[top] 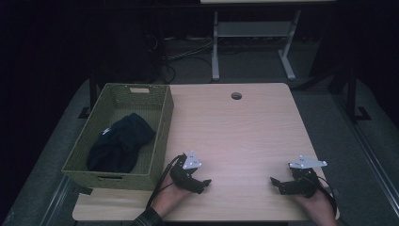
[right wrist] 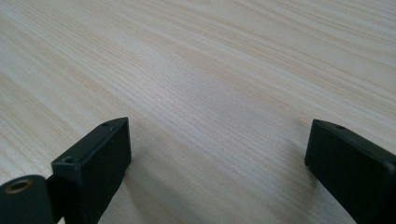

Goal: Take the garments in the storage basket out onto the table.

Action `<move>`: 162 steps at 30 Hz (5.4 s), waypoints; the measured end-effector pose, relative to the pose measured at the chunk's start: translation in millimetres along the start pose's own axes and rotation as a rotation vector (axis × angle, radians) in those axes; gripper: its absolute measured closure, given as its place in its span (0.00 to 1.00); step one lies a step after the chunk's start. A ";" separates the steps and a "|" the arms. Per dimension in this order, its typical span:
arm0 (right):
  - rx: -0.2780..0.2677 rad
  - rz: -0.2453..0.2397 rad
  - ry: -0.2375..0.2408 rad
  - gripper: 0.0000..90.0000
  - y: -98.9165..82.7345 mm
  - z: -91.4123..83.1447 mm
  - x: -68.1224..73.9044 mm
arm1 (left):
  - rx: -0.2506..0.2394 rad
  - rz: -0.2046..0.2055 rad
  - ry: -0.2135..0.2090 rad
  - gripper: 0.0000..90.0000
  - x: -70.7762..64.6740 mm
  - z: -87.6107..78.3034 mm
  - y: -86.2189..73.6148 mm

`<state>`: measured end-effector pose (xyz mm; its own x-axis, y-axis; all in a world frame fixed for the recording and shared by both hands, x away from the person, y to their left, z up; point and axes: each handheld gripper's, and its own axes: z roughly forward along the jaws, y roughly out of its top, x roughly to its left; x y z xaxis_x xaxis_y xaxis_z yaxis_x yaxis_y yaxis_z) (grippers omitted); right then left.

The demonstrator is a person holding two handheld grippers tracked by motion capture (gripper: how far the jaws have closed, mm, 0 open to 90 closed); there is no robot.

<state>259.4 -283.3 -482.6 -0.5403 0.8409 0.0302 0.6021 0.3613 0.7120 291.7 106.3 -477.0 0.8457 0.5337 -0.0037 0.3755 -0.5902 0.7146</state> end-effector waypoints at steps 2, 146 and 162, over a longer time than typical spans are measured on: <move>0.000 0.000 -0.001 0.07 -0.1 -0.1 0.1 | -0.002 0.000 0.000 0.14 -0.6 1.7 1.4; 0.001 0.000 0.004 0.07 -1.3 -1.3 1.7 | -0.122 0.054 -0.047 0.15 12.6 -67.1 66.6; 0.000 -0.002 0.004 0.07 -1.3 -1.4 1.6 | -0.139 0.051 -0.076 0.15 27.7 -71.5 74.5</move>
<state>257.0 -283.0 -482.5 -0.5434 0.8389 0.0317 0.6012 0.3626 0.7121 316.0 120.4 -373.8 0.8907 0.4545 -0.0138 0.2795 -0.5233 0.8050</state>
